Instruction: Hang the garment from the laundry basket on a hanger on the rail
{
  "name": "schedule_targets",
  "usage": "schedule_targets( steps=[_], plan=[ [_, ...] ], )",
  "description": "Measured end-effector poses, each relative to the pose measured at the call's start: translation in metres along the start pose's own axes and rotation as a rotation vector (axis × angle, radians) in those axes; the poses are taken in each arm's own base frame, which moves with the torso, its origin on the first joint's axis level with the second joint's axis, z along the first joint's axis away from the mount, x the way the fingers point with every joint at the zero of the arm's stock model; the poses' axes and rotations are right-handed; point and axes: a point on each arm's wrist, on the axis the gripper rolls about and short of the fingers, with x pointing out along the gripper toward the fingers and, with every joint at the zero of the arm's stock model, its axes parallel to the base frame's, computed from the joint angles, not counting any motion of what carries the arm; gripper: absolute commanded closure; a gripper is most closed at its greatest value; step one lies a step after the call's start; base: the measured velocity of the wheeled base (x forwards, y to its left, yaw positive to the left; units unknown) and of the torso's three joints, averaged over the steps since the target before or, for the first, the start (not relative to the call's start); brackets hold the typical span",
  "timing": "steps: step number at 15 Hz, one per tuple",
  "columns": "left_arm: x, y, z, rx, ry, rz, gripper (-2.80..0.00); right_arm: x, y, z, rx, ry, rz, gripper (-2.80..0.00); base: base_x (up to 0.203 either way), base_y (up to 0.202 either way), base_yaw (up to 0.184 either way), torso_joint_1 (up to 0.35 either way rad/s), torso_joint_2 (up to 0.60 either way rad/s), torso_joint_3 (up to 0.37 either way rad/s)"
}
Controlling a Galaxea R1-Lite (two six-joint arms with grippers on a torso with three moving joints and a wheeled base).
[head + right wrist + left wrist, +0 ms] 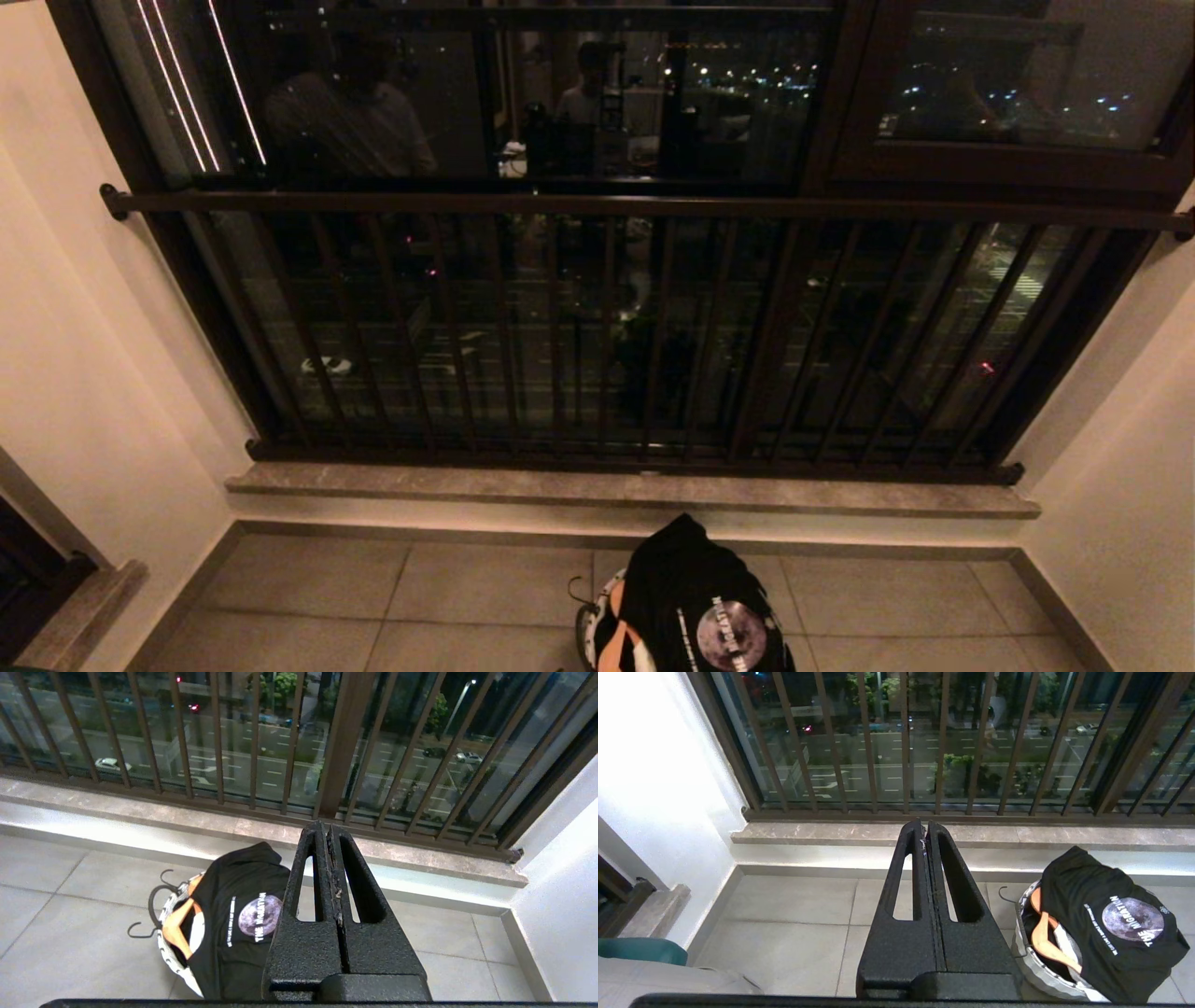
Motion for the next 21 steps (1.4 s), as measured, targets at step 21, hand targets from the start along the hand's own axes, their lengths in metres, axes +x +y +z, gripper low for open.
schedule_targets(
  steps=[21],
  plan=[
    [0.0,0.0,-0.0008,0.001,0.008,0.0,0.0,0.0,0.0,0.0,0.003,0.0,0.001,0.0,0.0,0.0,0.0,-0.102,0.24,0.131]
  ],
)
